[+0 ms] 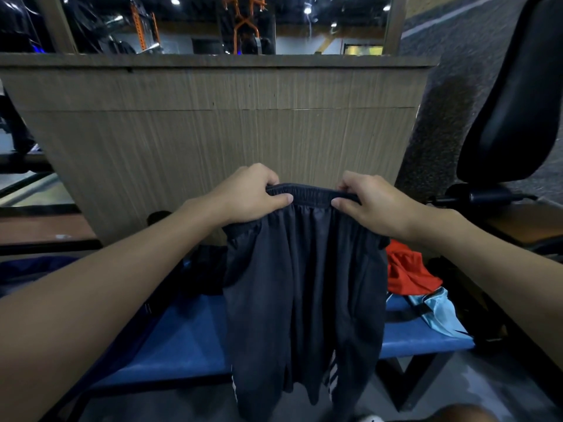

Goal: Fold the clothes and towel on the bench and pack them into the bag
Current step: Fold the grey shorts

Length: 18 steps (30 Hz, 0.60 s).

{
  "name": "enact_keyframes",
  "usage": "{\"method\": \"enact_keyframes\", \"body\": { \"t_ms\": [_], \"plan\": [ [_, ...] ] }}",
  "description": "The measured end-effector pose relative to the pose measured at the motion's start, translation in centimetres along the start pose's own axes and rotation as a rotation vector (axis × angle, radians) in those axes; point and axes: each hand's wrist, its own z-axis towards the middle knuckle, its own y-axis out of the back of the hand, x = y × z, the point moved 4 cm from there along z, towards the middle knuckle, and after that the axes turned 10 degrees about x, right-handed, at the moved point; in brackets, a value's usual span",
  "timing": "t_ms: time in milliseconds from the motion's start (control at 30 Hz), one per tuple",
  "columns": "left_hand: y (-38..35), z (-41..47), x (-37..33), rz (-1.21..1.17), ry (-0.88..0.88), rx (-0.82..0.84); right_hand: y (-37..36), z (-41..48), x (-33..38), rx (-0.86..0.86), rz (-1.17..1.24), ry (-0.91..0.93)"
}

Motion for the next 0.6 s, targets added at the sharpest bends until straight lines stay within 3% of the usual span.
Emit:
{"method": "enact_keyframes", "body": {
  "t_ms": [133,267,433,600],
  "plan": [
    [0.3,0.1,-1.0,0.047,0.015,0.002,0.0,0.4,0.2,-0.019,0.004,-0.006],
    [0.2,0.6,-0.7,-0.027,0.074,0.016,-0.4,0.7,-0.2,0.09,-0.052,-0.077],
    [-0.1,0.9,-0.1,-0.381,0.205,-0.055,-1.8,0.2,-0.1,0.242,-0.036,-0.124],
    [-0.7,0.7,-0.1,-0.761,0.267,-0.042,-1.7,0.5,1.0,0.017,0.297,-0.178]
  ]
}}
